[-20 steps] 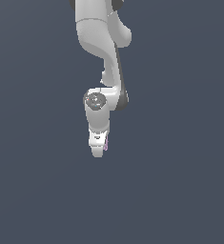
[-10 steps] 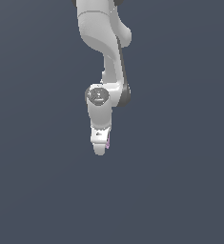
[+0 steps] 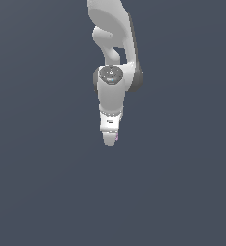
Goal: Pick up the object and move it to a goal position.
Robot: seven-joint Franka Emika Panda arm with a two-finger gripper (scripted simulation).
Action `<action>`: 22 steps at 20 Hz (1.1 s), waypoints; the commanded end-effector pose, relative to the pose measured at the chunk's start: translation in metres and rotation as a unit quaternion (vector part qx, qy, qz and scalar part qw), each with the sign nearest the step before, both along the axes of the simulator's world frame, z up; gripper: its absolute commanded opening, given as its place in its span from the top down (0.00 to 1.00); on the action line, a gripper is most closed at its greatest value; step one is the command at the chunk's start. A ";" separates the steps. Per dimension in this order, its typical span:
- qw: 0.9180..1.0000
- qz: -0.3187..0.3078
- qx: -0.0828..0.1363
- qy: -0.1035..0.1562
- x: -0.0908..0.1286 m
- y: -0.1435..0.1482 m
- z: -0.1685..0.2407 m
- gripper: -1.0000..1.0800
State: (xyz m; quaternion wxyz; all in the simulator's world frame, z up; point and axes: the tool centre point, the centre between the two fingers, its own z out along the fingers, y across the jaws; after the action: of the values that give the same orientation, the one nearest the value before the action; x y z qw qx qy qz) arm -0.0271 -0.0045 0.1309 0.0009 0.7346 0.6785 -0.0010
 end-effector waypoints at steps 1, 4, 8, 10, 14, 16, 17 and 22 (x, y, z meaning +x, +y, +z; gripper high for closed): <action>1.000 0.000 0.000 0.000 -0.005 0.014 0.026 1.00; 1.000 0.001 0.000 0.000 -0.010 0.032 0.059 1.00; 1.000 0.001 0.000 0.000 -0.018 0.057 0.104 1.00; 1.000 0.002 0.000 0.000 -0.021 0.069 0.126 1.00; 1.000 0.002 0.000 0.000 -0.028 0.093 0.171 1.00; 1.000 0.002 0.001 0.000 -0.031 0.104 0.193 1.00; 1.000 0.002 0.001 0.000 -0.033 0.110 0.204 1.00; 1.000 0.002 0.001 0.000 -0.040 0.137 0.257 1.00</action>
State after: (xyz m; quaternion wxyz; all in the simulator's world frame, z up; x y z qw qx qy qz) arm -0.0641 0.1245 0.3714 0.0005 0.7333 0.6799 -0.0002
